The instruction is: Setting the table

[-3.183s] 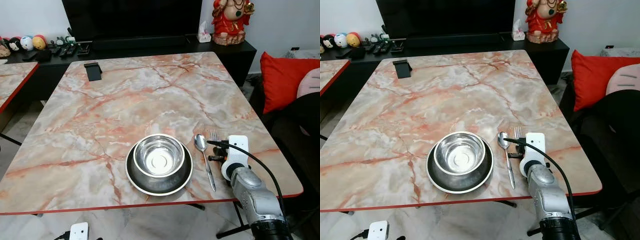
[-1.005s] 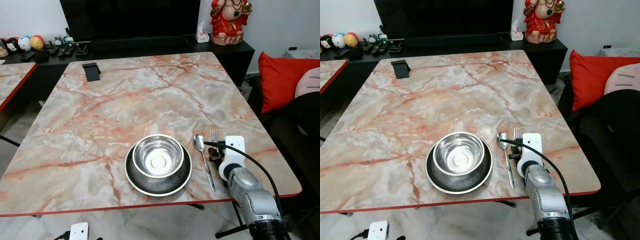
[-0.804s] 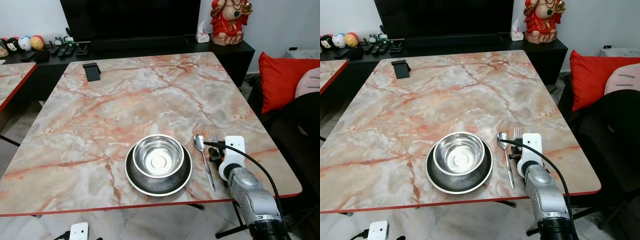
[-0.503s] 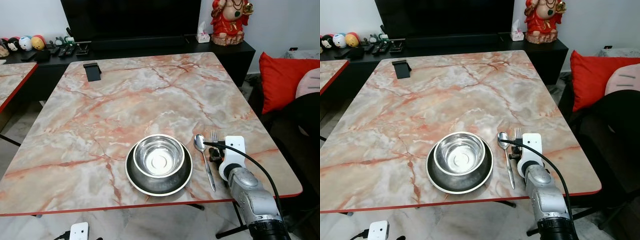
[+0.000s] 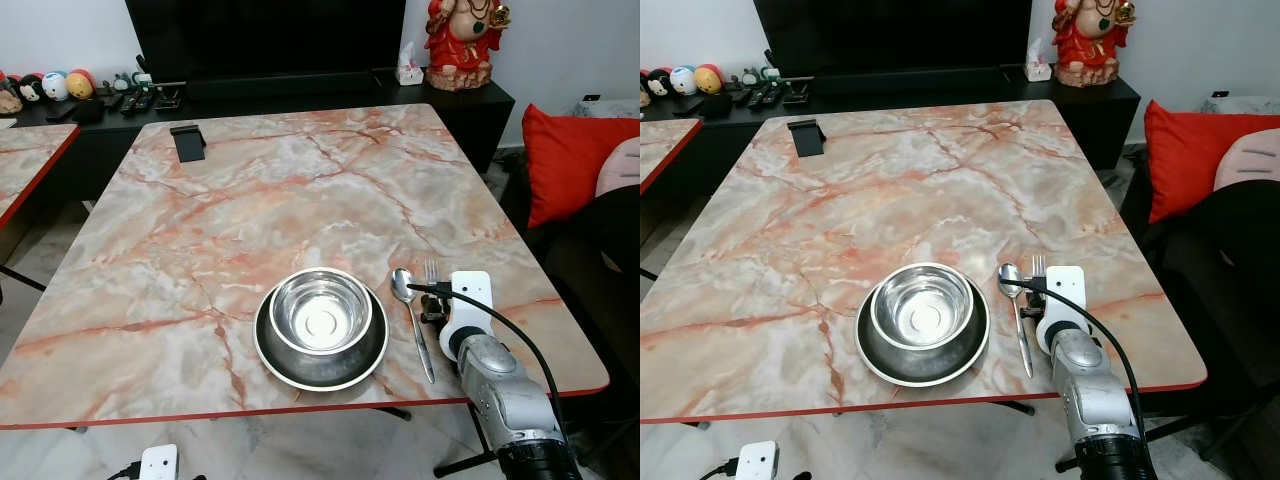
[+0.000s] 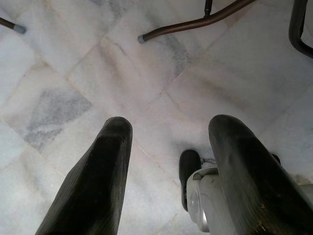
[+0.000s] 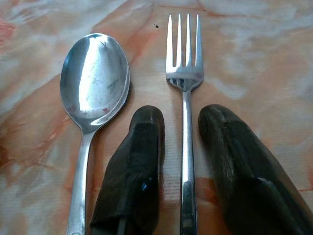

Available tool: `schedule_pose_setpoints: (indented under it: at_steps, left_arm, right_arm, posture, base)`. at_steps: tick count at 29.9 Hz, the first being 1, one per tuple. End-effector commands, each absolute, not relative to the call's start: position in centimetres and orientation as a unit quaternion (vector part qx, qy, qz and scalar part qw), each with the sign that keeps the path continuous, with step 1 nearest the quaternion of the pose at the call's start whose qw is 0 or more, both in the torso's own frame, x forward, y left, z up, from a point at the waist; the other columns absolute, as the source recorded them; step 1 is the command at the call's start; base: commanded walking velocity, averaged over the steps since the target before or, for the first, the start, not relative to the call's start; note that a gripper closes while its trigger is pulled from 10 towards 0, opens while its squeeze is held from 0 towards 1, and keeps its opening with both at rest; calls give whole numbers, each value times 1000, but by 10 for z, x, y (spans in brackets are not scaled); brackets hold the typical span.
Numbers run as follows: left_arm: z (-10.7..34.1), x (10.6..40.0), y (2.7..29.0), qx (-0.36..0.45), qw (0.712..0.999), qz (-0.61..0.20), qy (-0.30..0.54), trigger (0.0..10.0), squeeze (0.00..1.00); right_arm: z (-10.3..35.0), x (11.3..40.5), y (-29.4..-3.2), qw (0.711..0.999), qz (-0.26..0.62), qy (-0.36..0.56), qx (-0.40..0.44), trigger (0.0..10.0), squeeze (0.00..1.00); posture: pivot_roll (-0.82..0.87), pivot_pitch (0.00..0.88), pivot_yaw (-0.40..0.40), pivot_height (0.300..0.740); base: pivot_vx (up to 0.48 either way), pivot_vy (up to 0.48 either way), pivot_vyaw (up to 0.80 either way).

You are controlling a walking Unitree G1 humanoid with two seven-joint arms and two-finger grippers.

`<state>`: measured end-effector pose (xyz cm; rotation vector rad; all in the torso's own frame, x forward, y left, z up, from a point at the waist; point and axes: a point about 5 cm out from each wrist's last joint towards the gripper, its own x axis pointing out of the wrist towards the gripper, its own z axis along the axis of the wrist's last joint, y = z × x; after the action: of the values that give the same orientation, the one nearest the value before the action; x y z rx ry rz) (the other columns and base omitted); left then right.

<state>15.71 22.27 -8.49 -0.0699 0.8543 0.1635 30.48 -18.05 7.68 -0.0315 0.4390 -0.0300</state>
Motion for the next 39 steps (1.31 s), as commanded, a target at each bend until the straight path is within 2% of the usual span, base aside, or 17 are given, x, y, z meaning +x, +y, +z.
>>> schedule_pose_setpoints:
  at_steps: [1, 32, 39]
  left_arm:
    - [-86, 153, 228, -25, 903, 78, 422, 10000, 0]
    - [-85, 154, 228, -26, 904, 78, 420, 10000, 0]
    - [-85, 154, 228, -26, 904, 78, 420, 10000, 0]
  right_arm:
    - [80, 305, -185, 978, -29, 208, -16, 10000, 0]
    - [93, 311, -181, 983, -24, 183, 3, 10000, 0]
    - [112, 316, -182, 992, -29, 120, -4, 10000, 0]
  posture:
    - [-99, 0, 67, 740]
    - [-103, 0, 67, 740]
    - [-102, 0, 67, 740]
  base:
    - [0, 0, 0]
    - [0, 0, 0]
    - [0, 0, 0]
